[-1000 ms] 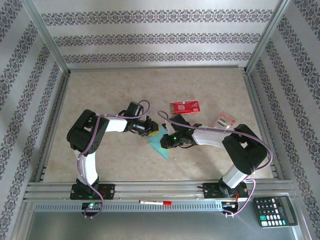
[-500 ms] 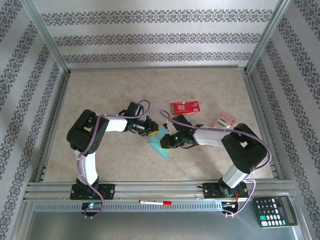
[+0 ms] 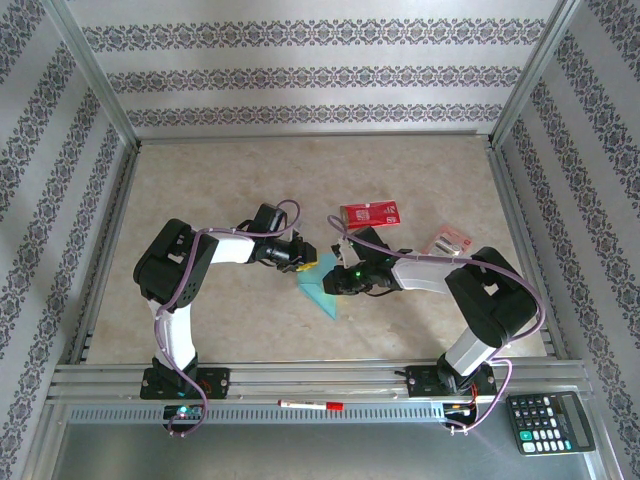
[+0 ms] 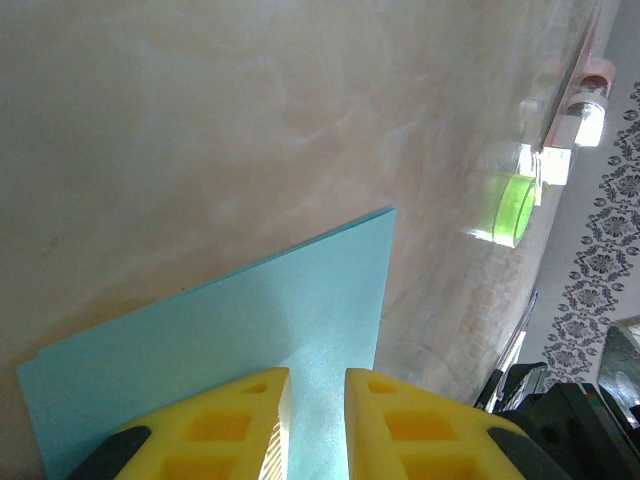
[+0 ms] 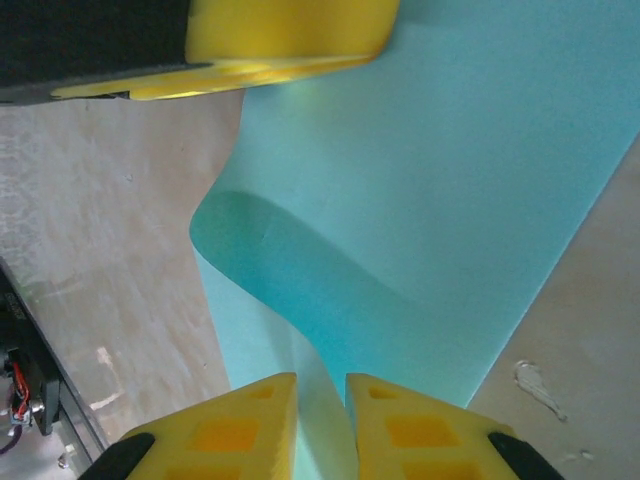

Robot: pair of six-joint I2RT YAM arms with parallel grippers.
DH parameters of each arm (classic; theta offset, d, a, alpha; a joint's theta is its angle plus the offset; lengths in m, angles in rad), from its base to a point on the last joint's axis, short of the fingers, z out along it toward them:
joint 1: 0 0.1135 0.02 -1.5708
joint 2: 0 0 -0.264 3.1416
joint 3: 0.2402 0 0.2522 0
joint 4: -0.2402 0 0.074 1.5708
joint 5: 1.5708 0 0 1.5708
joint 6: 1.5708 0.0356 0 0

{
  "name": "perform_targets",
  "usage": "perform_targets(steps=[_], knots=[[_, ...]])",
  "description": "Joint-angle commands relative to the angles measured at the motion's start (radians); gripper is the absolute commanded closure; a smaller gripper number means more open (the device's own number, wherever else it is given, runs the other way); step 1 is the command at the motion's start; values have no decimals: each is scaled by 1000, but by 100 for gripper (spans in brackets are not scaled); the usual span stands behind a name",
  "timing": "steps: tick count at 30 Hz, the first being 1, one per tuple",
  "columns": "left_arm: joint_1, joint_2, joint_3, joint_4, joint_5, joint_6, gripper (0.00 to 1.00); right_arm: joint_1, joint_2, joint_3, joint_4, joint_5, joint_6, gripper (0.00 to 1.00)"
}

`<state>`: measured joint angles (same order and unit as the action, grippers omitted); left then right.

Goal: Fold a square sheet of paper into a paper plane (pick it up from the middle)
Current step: Third fold the triangle at the center of the table.

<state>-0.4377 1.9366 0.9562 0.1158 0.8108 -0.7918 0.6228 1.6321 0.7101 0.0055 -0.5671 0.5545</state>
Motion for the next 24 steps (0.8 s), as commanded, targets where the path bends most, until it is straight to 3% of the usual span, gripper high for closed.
perform_targets(steps=[1, 10, 17, 24], knots=[[-4, 37, -3, -84, -49, 22, 79, -14, -24, -17, 25, -27, 10, 80], [-4, 38, -4, -86, -50, 21, 79, -24, -25, -27, 42, -43, 13, 80], [-4, 38, -3, -85, -48, 22, 79, -26, -8, -20, 46, -34, 16, 89], [-4, 37, -4, -85, -47, 22, 79, -27, 29, -12, 48, -26, 10, 92]])
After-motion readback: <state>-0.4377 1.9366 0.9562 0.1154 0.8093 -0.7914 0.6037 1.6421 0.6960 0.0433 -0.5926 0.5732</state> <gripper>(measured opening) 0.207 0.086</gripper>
